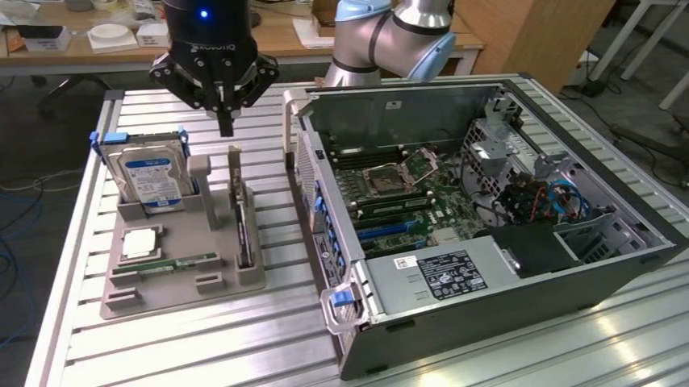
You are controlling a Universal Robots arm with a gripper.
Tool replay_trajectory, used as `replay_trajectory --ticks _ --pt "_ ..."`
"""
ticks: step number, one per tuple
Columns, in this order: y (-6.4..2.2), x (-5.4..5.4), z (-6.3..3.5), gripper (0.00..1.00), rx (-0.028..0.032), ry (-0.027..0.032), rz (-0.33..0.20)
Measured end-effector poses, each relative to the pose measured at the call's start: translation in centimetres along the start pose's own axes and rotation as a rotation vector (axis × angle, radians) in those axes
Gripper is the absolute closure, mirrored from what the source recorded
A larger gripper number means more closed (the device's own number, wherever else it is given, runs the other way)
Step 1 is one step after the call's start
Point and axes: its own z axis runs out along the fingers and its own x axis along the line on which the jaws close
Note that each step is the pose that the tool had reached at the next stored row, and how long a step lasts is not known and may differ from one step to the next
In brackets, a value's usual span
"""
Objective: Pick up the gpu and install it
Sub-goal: 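Reach for the gpu, then pick up the gpu and move the gpu toward the slot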
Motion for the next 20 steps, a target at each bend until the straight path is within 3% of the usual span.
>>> replay_trajectory --ticks 5,17,19,20 --pt "-0.04 0.53 0.03 0.9 0.0001 0.0017 0.0" --pt "-0.04 0.53 0.03 0.9 0.0002 0.0018 0.0" --pt "-0.04 0.53 0.03 0.89 0.0002 0.0018 0.0" --pt "-0.04 0.53 0.03 0.83 0.0002 0.0018 0.0"
